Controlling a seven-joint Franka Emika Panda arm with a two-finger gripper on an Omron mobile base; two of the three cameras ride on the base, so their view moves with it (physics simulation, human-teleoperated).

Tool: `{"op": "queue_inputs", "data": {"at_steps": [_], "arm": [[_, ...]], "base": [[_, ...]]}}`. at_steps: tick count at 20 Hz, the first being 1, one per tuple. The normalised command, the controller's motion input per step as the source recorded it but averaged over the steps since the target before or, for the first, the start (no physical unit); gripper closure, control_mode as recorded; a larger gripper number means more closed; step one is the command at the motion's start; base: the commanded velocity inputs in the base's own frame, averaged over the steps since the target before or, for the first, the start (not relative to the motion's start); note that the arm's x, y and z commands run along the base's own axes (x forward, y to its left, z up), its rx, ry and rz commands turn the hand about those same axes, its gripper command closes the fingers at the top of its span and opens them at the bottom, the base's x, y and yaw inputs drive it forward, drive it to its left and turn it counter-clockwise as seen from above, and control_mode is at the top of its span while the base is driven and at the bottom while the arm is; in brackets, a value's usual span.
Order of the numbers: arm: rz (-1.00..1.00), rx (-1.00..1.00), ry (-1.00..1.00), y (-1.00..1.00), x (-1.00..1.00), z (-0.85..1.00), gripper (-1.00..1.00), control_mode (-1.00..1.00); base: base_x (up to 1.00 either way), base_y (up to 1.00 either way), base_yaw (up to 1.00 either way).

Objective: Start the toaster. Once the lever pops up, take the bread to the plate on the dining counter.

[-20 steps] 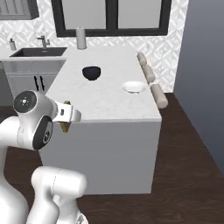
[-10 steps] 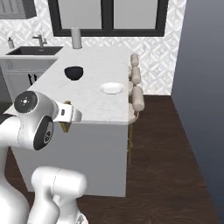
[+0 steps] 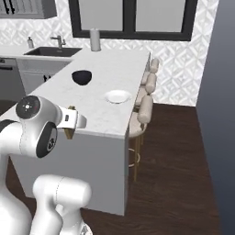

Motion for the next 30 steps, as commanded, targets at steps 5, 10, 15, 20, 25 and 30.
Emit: {"op": "queue_inputs", "data": {"at_steps": [5, 10, 15, 20, 25, 30], "arm": [[0.00, 0.00, 0.00, 0.00, 0.00, 0.00, 1.00, 1.00], [0.00, 0.00, 0.00, 0.00, 0.00, 0.00, 1.00, 1.00], [0.00, 0.00, 0.00, 0.00, 0.00, 0.00, 1.00, 1.00], [0.00, 0.00, 0.00, 0.00, 0.00, 0.00, 1.00, 1.00], [0.00, 0.00, 0.00, 0.00, 0.00, 0.00, 1.00, 1.00], [0.00, 0.00, 0.00, 0.00, 0.00, 0.00, 1.00, 1.00]], "base": [[0.44, -0.60, 0.31], [0.35, -0.66, 0.27], [0.42, -0.56, 0.33], [0.34, -0.63, 0.34], [0.10, -0.84, 0.28], [0.25, -0.77, 0.28]]}}
